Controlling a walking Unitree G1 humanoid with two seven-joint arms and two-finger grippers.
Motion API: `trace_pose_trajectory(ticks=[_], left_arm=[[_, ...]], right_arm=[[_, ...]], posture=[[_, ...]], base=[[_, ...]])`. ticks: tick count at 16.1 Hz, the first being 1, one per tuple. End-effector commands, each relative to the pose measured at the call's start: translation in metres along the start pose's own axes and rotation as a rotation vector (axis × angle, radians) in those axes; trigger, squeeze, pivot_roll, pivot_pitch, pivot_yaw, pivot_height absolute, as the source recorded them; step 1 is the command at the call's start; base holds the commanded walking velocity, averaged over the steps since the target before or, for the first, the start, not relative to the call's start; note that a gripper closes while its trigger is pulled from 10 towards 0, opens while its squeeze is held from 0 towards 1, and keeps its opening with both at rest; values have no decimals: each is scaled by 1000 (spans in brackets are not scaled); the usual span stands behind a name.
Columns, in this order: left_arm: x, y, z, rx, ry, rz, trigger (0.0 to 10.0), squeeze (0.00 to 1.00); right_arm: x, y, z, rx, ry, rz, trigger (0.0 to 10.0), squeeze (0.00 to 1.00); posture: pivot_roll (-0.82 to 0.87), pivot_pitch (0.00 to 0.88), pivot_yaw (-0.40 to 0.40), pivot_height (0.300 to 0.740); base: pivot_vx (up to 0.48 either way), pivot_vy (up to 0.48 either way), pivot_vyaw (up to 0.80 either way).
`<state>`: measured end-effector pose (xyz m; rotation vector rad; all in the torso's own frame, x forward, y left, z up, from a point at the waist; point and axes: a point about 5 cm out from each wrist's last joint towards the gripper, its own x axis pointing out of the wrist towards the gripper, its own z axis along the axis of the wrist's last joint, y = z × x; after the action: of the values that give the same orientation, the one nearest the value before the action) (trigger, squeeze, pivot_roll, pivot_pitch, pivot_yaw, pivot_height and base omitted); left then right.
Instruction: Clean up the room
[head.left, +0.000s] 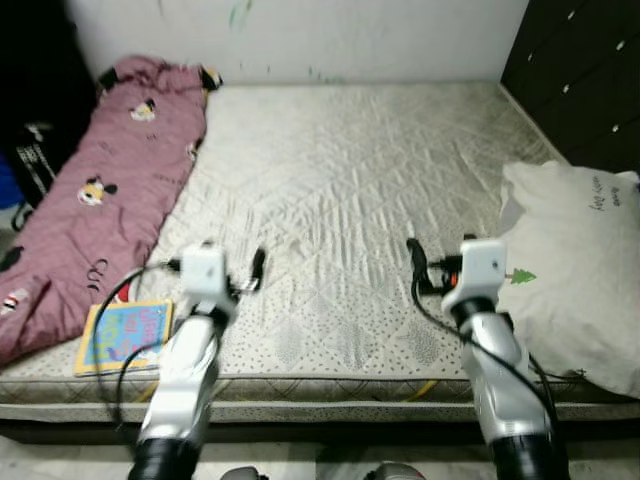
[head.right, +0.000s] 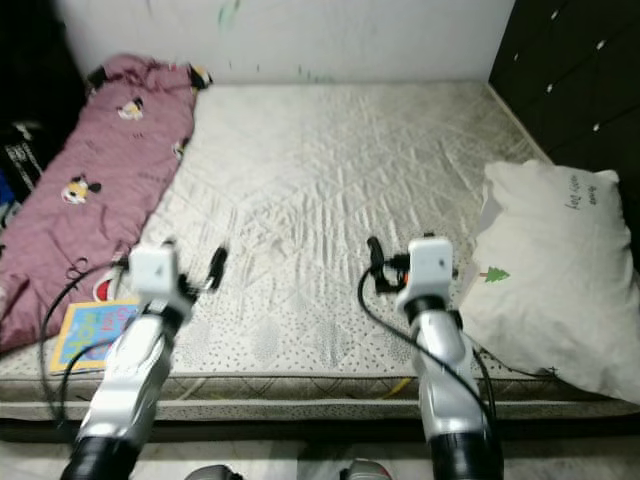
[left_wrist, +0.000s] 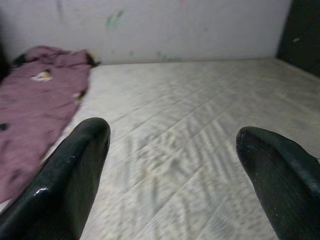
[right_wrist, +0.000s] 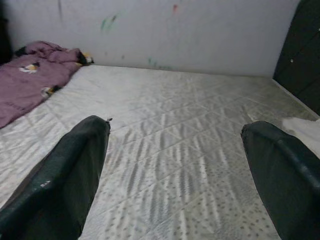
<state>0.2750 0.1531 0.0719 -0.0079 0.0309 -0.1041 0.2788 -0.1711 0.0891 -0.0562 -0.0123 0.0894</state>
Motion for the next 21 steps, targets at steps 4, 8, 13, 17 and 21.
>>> trace_pose_trajectory(ticks=[4, 8, 13, 17, 21], left_arm=[[-18, 20, -26, 56, 74, 42, 10000, 0], [-22, 21, -35, 46, 89, 56, 10000, 0], [-17, 18, -38, 51, 84, 60, 10000, 0], [-23, 26, -51, 76, 127, 114, 10000, 0], [-24, 32, -54, 89, 136, 113, 10000, 0]], right_arm=[[-28, -9, -19, -28, 57, -21, 10000, 0], [-46, -7, -35, -31, 114, -11, 10000, 0], [-34, -1, -40, -23, 125, -1, 10000, 0], [-29, 7, -48, 32, 135, -10, 10000, 0], [-30, 11, -51, 32, 138, -19, 10000, 0]], posture=[[-65, 0, 52, 740], [-69, 0, 36, 740], [-48, 0, 54, 740], [-53, 0, 59, 740], [-59, 0, 79, 740]], base=[[0, 0, 0], [0, 0, 0], [0, 0, 0], [0, 0, 0], [0, 0, -200]])
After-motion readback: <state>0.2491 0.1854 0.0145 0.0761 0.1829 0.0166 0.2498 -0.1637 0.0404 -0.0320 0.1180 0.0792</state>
